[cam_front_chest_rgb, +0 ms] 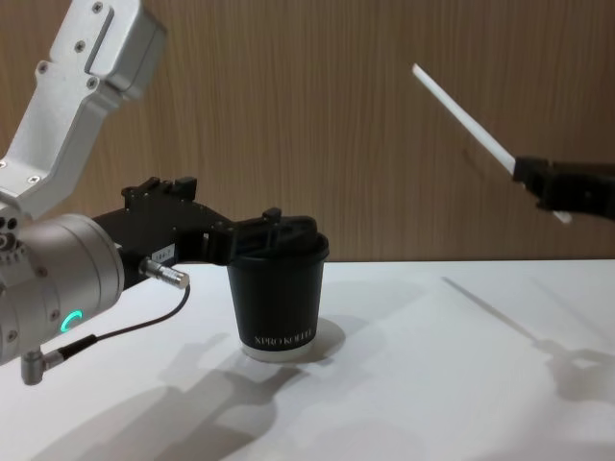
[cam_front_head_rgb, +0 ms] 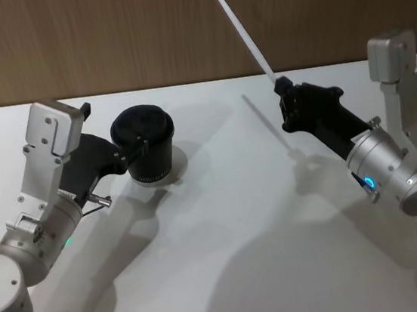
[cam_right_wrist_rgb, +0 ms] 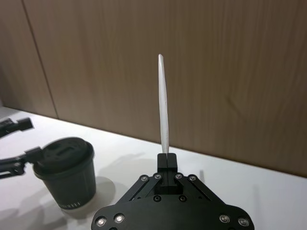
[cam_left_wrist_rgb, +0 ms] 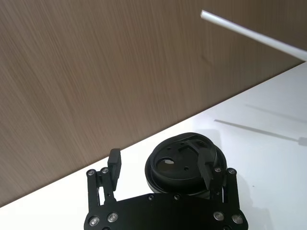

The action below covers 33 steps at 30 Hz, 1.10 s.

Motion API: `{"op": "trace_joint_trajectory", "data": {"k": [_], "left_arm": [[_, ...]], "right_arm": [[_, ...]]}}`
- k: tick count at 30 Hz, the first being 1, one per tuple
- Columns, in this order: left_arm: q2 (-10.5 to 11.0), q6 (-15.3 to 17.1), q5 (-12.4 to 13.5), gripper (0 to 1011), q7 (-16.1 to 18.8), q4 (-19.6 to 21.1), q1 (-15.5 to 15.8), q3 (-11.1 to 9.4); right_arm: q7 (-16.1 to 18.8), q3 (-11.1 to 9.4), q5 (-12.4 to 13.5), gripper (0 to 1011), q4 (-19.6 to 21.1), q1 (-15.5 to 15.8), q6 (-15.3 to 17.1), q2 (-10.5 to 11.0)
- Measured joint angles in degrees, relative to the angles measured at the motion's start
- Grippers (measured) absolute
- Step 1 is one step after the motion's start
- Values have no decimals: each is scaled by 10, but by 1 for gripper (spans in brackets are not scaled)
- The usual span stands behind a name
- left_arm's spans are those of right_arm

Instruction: Pick up the straw with one hand, pass it to the other hand, and insert it into the cup.

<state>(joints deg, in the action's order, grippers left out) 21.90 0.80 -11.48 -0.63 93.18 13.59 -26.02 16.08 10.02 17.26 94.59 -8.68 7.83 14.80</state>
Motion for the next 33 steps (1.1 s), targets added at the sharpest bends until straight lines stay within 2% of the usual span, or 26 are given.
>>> {"op": "trace_joint_trajectory", "data": {"k": [4, 6, 15, 24, 33], "left_arm": [[0, 0, 0, 1003, 0, 0, 0, 0], [0, 0, 0, 1003, 0, 0, 0, 0], [0, 0, 0, 1003, 0, 0, 0, 0], [0, 0, 0, 1003, 0, 0, 0, 0], [0, 0, 0, 1003, 0, 0, 0, 0]], "right_arm": [[39, 3, 21, 0, -6, -12, -31, 4], [45, 4, 25, 0, -7, -14, -36, 4], [118, 20, 63, 0, -29, -41, -77, 6], [182, 46, 92, 0, -55, -71, -101, 3], [217, 67, 108, 0, -70, -88, -111, -2]]}}
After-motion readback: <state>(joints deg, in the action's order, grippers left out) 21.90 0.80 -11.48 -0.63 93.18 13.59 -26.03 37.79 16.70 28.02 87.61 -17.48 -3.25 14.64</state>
